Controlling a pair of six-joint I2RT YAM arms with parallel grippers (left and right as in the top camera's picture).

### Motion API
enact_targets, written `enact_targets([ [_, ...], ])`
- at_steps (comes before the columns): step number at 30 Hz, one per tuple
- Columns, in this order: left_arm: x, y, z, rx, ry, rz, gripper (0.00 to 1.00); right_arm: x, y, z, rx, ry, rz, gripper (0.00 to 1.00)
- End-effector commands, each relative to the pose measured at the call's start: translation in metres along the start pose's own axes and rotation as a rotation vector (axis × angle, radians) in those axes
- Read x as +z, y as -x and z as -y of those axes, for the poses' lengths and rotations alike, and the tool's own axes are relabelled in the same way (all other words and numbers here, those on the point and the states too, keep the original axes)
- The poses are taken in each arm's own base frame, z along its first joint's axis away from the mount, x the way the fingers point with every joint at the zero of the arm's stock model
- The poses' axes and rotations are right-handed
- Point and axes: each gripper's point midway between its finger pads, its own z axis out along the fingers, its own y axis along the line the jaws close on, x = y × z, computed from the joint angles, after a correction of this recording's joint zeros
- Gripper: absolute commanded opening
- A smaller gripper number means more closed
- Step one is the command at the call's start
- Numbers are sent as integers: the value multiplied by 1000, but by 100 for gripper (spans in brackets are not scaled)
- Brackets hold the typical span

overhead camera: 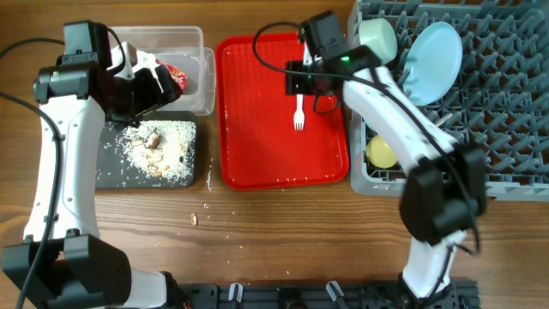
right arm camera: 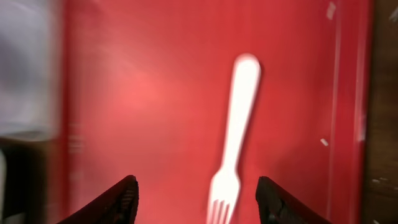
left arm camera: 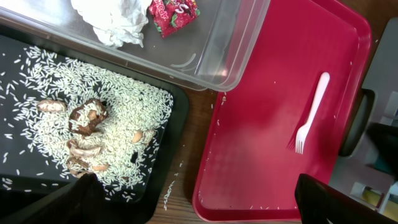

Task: Sort waste into correct bins and load items into the dishwasher rack
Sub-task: 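Reach the right gripper to the white fork and grasp it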

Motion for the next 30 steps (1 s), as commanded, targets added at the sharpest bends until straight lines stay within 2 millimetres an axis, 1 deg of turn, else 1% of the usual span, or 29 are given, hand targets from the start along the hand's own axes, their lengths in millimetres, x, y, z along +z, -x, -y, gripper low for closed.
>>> enact_targets([
  [1,-10,5,2,12,-2,33,100,39,-6,14,-27,-52,-50,62],
  [2,-10,5,2,12,-2,33,100,51,-12,18,-35,-64,-77,62],
  [5,-10,5,2,12,-2,33,100,64,-22,24,-34,-86,-110,62],
  [8,-10,5,2,12,-2,33,100,65,-23,26,-33,-95,-113,61],
  [11,-10,5,2,12,-2,33,100,68,-23,27,-25,-99,-111,52],
  [16,-10,5,2,12,-2,33,100,82,-33,39,-25,-146,-141,43],
  [19,-10,5,2,12,-2,33,100,90,-39,44,-26,-169,-158,41],
  [23,-10,5,2,12,-2,33,100,91,-40,47,-34,-180,-158,38],
  [27,-10,5,2,12,-2,33,100,91,-39,49,-30,-196,-152,27],
  [30,-10,5,2,12,-2,33,100,91,-40,51,-28,-203,-155,15],
])
